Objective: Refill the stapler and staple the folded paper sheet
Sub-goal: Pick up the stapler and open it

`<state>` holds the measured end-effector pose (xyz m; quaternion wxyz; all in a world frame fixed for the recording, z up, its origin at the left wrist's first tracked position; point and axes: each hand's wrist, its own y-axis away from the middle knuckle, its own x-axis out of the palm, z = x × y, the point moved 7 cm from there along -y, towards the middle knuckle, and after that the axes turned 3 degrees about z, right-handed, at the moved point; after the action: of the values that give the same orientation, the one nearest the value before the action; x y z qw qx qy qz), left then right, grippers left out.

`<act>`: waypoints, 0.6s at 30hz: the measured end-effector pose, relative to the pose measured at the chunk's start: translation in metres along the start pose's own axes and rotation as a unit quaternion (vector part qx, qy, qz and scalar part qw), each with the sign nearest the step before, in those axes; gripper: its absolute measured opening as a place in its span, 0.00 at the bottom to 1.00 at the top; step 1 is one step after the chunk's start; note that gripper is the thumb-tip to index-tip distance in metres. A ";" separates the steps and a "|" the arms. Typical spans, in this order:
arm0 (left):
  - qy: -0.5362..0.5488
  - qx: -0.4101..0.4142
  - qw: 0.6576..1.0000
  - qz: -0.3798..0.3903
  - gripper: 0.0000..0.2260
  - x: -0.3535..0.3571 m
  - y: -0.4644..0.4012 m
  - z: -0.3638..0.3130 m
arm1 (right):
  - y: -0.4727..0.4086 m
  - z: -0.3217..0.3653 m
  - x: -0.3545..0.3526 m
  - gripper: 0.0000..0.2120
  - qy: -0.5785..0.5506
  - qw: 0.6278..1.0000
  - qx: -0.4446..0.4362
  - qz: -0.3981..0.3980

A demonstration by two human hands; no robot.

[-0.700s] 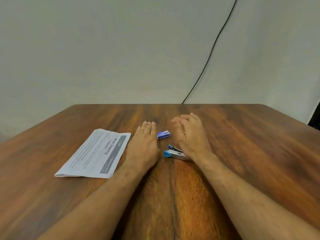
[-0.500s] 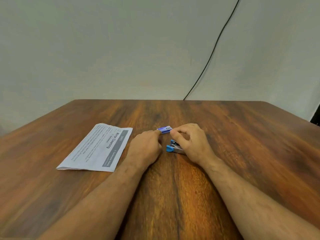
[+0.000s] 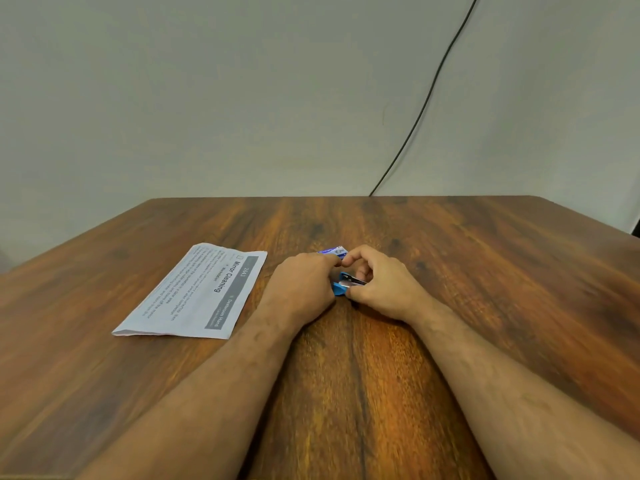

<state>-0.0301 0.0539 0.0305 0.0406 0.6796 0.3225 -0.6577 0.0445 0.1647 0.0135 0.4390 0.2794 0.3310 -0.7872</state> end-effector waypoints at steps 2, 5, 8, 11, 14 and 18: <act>0.024 0.015 1.000 -0.005 0.23 0.000 0.001 0.000 | 0.002 -0.002 -0.004 0.15 -0.072 0.997 0.003 -0.020; 0.127 0.030 0.991 -0.018 0.23 -0.001 0.002 0.005 | 0.002 -0.006 -0.013 0.13 -0.153 0.987 0.010 -0.045; 0.238 0.029 0.971 -0.024 0.17 -0.001 0.001 0.012 | 0.002 -0.007 -0.017 0.08 -0.235 0.971 0.024 -0.041; 0.304 0.010 0.952 -0.015 0.11 0.002 -0.002 0.019 | 0.002 -0.008 -0.019 0.06 -0.245 0.968 0.040 -0.041; 0.326 0.006 0.945 -0.019 0.08 0.006 -0.005 0.023 | 0.002 -0.011 -0.021 0.08 -0.262 0.962 0.052 -0.048; 0.333 0.008 0.942 -0.037 0.05 0.004 -0.005 0.024 | -0.001 -0.018 -0.012 0.04 -0.289 0.956 0.057 -0.006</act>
<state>-0.0535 0.0476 0.0255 -0.0991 0.8478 0.3375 -0.3969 0.0515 0.1853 0.0116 0.4947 0.0628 0.1464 -0.8544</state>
